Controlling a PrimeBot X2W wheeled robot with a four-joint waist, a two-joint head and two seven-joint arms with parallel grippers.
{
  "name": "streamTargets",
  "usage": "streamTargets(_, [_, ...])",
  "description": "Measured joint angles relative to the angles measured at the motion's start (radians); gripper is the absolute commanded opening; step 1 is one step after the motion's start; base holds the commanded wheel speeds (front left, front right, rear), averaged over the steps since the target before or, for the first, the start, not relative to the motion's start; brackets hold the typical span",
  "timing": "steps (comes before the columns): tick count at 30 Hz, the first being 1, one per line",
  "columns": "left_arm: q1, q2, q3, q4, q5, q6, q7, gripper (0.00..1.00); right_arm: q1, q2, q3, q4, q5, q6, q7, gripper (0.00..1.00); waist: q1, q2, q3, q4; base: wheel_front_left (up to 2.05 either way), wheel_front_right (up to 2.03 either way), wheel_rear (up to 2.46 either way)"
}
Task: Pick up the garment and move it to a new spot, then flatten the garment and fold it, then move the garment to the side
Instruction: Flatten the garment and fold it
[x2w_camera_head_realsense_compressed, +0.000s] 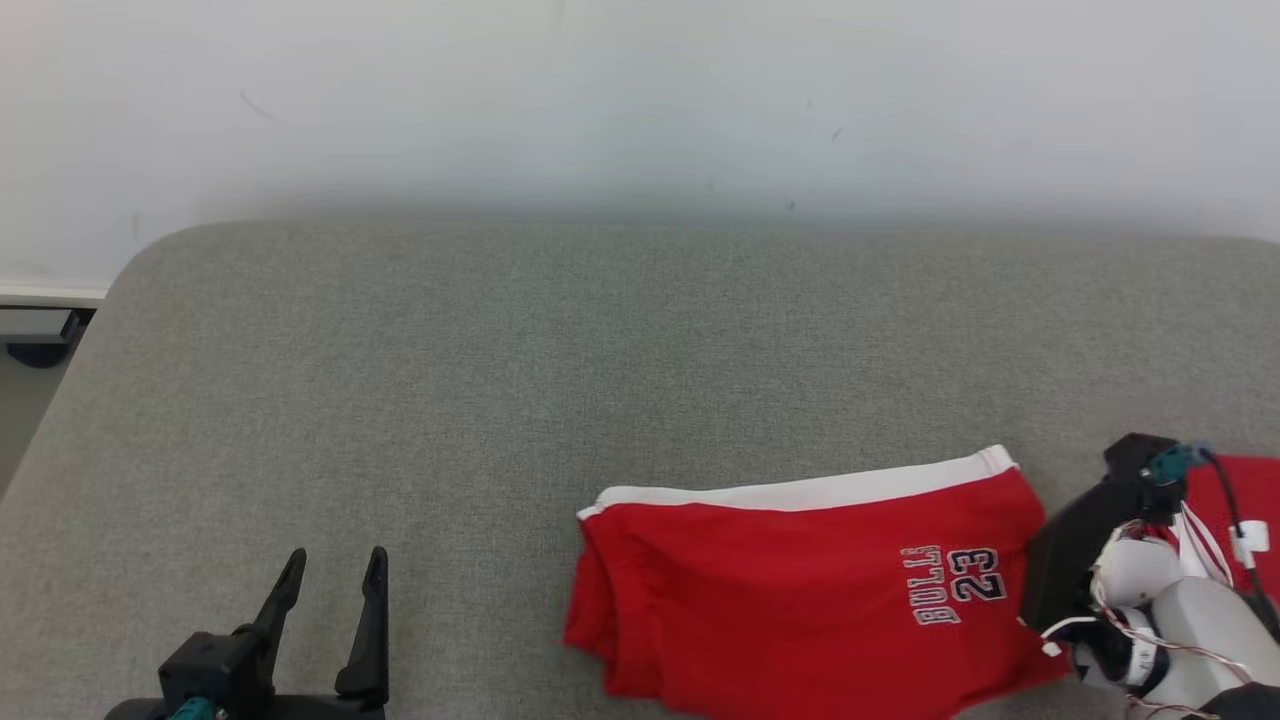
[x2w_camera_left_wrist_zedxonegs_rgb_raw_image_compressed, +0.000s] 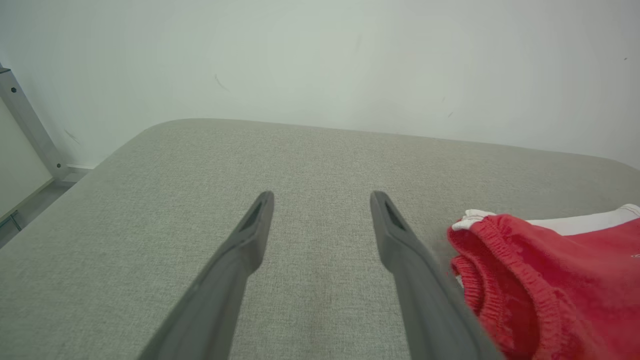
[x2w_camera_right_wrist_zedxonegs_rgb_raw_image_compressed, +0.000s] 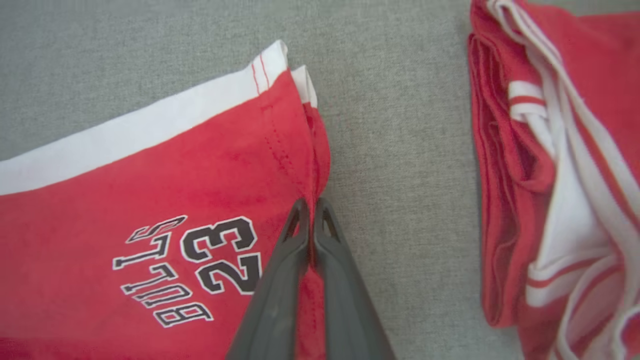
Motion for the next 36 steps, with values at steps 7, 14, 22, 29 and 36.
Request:
streamTargets(7, [0.000, 0.001, 0.006, 0.006, -0.006, 0.000, -0.009, 1.00, 0.023, -0.060, -0.055, -0.073, -0.026, -0.001, -0.024, 0.00, 0.0000, 0.0000, -0.007, -0.014, 0.00, 0.00, 0.00])
streamTargets(14, [0.000, -0.001, 0.000, 0.012, -0.006, 0.000, -0.012, 1.00, 0.056, -0.104, -0.110, -0.161, -0.086, -0.001, -0.024, 0.00, 0.0000, 0.0000, -0.014, -0.029, 0.00, 0.00, 0.00])
streamTargets(22, [0.001, -0.004, -0.007, 0.022, -0.007, -0.001, -0.021, 1.00, 0.085, -0.119, -0.150, -0.228, -0.174, -0.001, -0.001, 0.00, 0.0000, 0.0000, -0.025, -0.024, 0.00, 0.00, 0.00])
streamTargets(29, [0.001, -0.004, -0.010, 0.028, -0.007, -0.004, -0.021, 1.00, 0.086, -0.046, 0.001, -0.335, -0.182, 0.003, 0.038, 0.00, 0.0000, 0.0000, -0.030, -0.016, 0.00, 0.00, 0.00])
streamTargets(36, [0.001, -0.006, -0.017, 0.033, -0.007, -0.009, -0.021, 1.00, 0.075, 0.034, 0.133, -0.387, -0.183, 0.054, 0.082, 0.00, 0.0000, 0.0000, -0.032, -0.011, 0.00, 0.00, 0.00])
